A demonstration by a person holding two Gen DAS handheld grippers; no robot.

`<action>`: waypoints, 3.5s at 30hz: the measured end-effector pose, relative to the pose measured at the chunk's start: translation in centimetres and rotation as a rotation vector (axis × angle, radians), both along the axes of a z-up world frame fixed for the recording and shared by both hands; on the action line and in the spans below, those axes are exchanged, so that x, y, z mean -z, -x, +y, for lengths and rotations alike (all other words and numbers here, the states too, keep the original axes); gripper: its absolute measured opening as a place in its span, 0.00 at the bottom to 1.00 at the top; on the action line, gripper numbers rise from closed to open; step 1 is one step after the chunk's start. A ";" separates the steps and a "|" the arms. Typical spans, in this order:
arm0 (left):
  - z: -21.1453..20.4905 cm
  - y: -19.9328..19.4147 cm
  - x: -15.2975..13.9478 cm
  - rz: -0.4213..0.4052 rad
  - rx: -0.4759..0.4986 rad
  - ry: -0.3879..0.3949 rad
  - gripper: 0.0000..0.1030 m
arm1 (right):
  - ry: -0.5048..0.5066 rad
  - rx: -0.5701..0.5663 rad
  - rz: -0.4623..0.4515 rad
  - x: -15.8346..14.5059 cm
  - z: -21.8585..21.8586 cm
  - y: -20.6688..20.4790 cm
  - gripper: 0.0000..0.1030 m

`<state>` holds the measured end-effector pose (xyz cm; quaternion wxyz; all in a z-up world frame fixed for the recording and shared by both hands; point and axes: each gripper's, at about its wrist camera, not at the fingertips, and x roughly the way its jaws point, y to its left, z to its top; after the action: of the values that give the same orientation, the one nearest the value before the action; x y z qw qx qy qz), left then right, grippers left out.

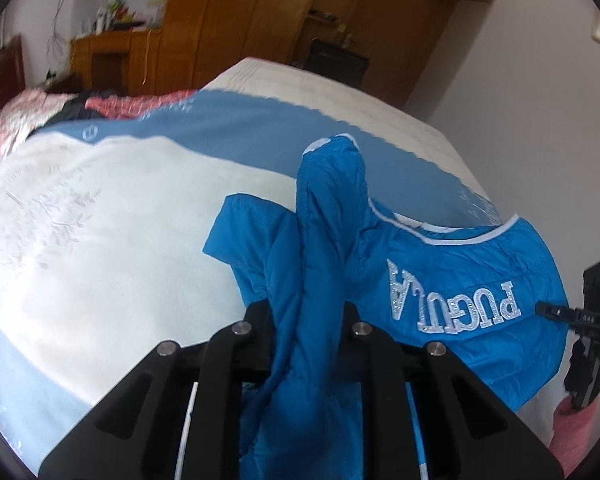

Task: Fold large clothes

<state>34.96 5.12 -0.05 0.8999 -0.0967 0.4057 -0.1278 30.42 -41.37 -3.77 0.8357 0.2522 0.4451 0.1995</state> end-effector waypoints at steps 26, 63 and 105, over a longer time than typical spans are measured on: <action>2.1 14.0 5.6 0.075 0.046 -0.037 0.21 | 0.016 0.008 0.113 3.7 -0.2 14.5 0.21; -2.9 24.0 0.4 -0.134 -0.101 -0.290 0.55 | 0.453 0.035 -0.021 -0.2 7.1 24.1 0.17; -5.2 23.6 7.6 -0.022 -0.063 -0.384 0.56 | 0.409 0.139 0.126 5.9 7.2 23.5 0.13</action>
<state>11.38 -0.08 -7.67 0.9097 0.0655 0.4095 -0.0207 6.91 -34.15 -9.70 0.8518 0.1196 0.5091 0.0309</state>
